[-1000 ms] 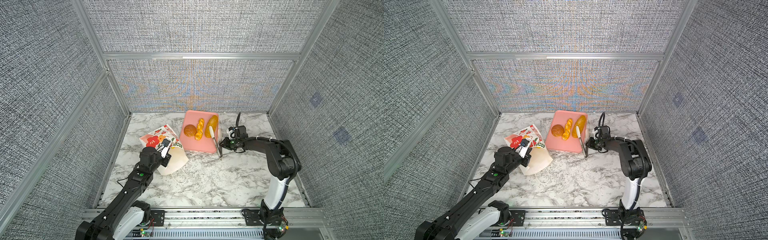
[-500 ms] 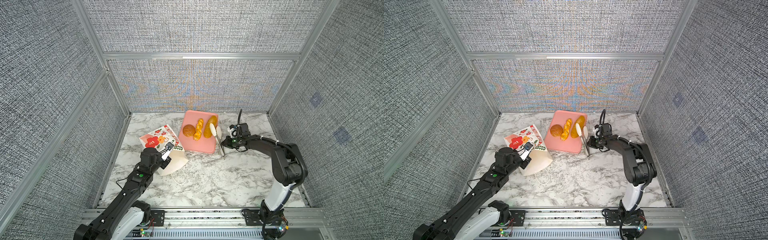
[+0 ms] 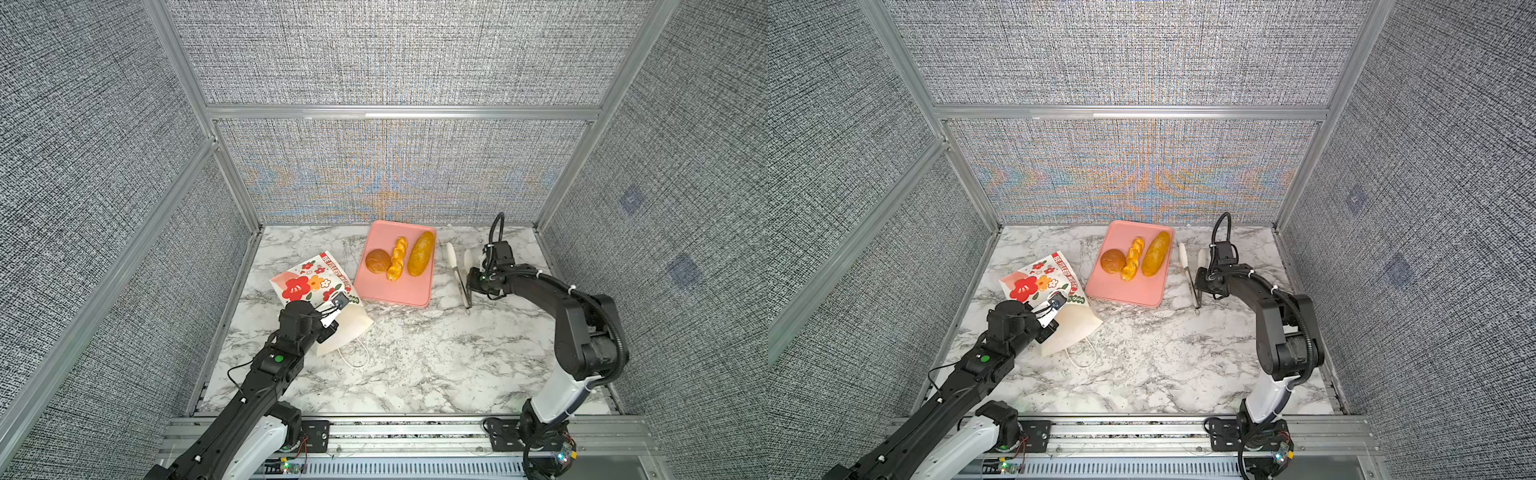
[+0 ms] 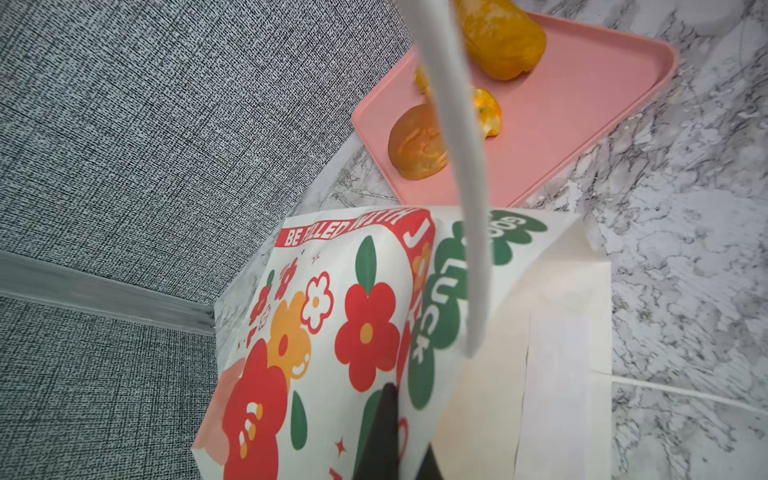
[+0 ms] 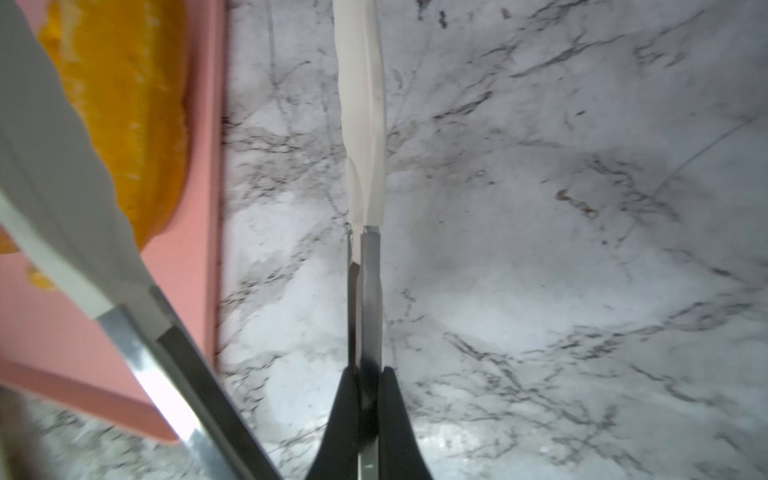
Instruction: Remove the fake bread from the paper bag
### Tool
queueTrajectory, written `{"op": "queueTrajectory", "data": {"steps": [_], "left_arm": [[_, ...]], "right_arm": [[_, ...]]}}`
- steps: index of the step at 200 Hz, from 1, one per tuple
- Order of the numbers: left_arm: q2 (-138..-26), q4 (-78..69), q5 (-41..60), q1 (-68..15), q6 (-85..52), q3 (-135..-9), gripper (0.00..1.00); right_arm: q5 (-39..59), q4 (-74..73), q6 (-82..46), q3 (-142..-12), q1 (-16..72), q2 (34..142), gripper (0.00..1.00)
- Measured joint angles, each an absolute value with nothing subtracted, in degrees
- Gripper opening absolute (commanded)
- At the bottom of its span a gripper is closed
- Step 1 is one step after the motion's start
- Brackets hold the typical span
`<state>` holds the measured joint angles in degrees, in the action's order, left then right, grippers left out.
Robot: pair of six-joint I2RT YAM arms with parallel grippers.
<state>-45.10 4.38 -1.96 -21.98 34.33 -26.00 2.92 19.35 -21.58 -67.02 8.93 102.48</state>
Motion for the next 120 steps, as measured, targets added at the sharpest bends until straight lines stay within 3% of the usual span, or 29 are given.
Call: {"op": "queueTrajectory", "data": {"steps": [23, 39, 50, 102, 120], "left_arm": [[-44.42, 4.34, -1.89, -22.04, 34.48, -25.21, 0.00], [-44.36, 4.32, -1.50, -22.09, 34.46, -24.93, 0.00], [-44.36, 4.29, -1.48, -22.09, 34.44, -24.84, 0.00], [-44.51, 3.88, -0.49, -22.13, 34.04, -24.40, 0.00], [-44.53, 3.73, -0.47, -22.17, 34.04, -24.36, 0.00]], "right_arm": [[-2.61, 21.32, -20.03, -68.51, 8.95, 106.19, 0.00], [-4.49, 22.33, -19.33, -68.66, 8.91, 107.37, 0.33], [-5.45, 22.90, -19.33, -68.40, 8.93, 107.07, 0.47], [-2.55, 21.93, -19.35, -64.36, 8.62, 100.18, 0.91], [0.75, 20.47, -19.33, -62.48, 8.54, 99.42, 0.95]]}}
